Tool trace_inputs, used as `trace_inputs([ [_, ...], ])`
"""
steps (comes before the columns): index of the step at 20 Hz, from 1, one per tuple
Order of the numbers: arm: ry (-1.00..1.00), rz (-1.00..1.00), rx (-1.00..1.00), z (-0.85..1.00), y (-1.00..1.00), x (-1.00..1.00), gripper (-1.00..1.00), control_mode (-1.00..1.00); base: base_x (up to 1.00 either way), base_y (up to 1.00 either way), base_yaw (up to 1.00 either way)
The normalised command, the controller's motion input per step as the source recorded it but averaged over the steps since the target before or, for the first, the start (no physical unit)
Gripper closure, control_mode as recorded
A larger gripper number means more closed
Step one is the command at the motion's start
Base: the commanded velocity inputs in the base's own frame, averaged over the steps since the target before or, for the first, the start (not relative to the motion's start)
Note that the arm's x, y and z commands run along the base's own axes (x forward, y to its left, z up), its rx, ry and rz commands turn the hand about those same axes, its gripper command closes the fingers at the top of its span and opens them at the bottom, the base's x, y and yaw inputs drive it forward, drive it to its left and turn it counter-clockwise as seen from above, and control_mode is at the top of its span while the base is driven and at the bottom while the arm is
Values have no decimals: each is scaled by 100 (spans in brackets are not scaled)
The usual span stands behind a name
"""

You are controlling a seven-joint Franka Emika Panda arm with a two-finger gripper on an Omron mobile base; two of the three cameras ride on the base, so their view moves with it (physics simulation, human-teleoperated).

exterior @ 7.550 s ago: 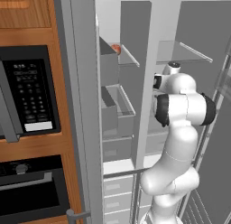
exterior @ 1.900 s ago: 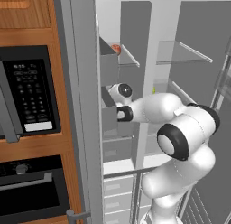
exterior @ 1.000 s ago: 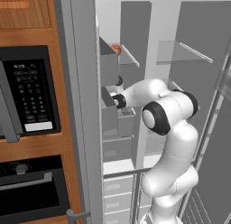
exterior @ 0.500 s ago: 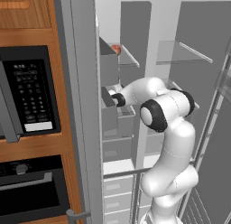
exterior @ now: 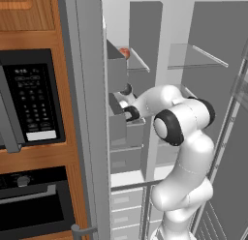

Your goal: There's a fish in the fridge that needs to be moved to the freezer for freezing. Pick up the fish from the fridge, place it on any shelf in the freezer, and close the fridge and freezer doors when done.

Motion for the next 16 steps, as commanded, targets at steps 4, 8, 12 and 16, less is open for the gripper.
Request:
trace_inputs([
  [4,-7,0,0,0,0,-60,-100,-100,0,0,0],
  [8,0,0,0,3,0,-37,-100,-100,0,0,0],
  [12,0,0,0,17,0,-42,-100,-100,0,0,0],
  [16,0,0,0,28,-1,-63,-100,-100,0,0,0],
])
